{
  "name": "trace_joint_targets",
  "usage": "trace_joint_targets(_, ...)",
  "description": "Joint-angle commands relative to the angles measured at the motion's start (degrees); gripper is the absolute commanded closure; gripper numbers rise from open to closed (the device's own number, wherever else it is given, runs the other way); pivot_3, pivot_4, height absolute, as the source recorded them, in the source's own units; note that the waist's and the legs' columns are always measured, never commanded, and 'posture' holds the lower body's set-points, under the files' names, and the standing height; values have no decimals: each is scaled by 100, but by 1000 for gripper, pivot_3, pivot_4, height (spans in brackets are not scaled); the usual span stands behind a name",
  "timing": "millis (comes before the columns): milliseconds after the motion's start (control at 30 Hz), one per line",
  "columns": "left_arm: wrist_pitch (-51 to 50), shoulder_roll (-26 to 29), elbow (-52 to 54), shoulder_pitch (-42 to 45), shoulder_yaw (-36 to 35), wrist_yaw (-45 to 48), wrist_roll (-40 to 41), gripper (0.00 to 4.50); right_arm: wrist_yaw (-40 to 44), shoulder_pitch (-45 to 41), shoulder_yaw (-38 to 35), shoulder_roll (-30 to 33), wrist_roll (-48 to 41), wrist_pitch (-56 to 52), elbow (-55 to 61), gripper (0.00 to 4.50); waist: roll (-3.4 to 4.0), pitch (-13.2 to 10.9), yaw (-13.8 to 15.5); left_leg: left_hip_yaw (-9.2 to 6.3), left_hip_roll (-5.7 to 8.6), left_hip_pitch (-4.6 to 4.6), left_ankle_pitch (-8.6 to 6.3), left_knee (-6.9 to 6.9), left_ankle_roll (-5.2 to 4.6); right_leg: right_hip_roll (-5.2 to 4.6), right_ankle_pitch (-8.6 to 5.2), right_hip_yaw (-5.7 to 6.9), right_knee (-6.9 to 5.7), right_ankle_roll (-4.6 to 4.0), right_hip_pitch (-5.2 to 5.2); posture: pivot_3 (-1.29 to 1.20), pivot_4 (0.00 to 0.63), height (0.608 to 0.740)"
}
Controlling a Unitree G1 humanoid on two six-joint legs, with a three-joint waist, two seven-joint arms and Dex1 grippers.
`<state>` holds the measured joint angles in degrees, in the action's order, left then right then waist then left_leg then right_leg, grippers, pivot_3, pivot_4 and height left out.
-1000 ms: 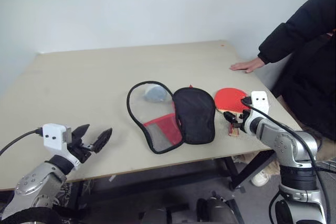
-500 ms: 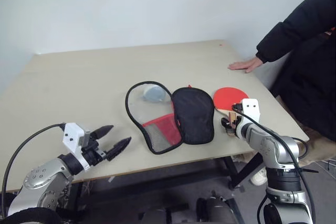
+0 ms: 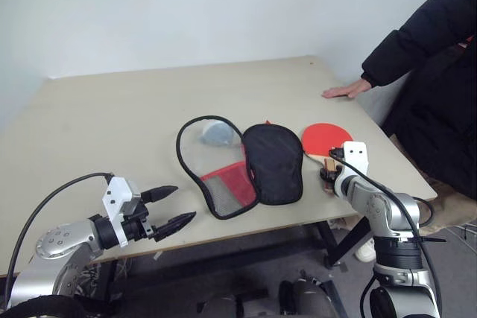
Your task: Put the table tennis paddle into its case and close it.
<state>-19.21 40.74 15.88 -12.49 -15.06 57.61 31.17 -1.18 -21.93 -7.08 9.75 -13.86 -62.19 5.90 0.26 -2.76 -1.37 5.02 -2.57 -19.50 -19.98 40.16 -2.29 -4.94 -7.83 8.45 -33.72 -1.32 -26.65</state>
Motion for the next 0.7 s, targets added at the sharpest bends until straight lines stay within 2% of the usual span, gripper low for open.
trace_joint_targets(33,117,11,20,127,-30,0,-17,0,-146,-163,-153,16,148,14,62,3276,0,0,-2,2,1,0,0,0,0,0,0,-3,0,0,0,0,0,740)
trace_joint_targets(433,159,-62,73,33,-49,-139,-21,0,-495,-853,-655,-378,95,578,-239,3308,27,-17,-18,7,-2,1,2,-5,1,5,1,-6,-6,1,-8,0,0,740)
trace_joint_targets(700,194,-139,95,-24,-19,-242,-51,0,272,-963,128,-697,-362,-137,292,3308,27,-17,-159,49,-6,1,15,-20,22,16,4,-52,-14,-1,-37,0,0,740)
